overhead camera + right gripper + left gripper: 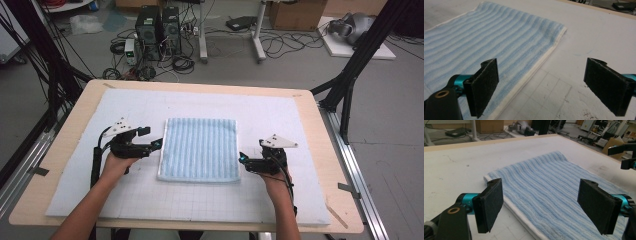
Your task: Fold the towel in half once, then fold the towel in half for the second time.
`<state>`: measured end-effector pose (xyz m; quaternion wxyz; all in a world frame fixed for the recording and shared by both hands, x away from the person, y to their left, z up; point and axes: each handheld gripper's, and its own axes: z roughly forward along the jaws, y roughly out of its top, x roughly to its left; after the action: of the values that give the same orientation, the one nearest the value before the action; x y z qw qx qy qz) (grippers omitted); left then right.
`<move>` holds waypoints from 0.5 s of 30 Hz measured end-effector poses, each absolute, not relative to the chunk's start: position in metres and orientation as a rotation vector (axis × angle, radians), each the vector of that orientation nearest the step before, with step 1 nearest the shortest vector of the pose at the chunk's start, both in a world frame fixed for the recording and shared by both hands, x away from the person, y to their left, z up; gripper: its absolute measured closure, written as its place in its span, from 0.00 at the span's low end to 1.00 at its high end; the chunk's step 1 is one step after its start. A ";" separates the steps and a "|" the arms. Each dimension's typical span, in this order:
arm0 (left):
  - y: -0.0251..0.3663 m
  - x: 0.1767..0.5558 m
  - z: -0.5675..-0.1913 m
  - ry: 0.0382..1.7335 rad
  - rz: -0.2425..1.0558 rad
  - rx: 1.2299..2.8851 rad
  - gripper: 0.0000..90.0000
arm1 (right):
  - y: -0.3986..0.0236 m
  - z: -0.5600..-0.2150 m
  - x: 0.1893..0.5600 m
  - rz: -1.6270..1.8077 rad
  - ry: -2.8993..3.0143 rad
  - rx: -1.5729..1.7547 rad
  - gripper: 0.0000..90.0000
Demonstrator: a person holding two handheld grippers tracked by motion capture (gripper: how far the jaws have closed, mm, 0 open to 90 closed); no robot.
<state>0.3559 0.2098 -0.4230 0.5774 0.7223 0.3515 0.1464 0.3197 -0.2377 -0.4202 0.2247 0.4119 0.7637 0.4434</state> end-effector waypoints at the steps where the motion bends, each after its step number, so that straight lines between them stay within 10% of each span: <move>1: 0.209 0.357 -0.424 0.826 0.338 1.690 0.24 | -0.238 -0.420 0.320 1.226 2.111 1.141 0.13; 15: 0.214 0.370 -0.414 0.864 0.318 1.628 0.23 | -0.251 -0.418 0.318 1.248 2.078 1.177 0.13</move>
<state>0.3705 0.2138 -0.4138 0.5938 0.7003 0.3717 0.1369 0.3185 -0.2506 -0.4181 0.2217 0.4259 0.7521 0.4515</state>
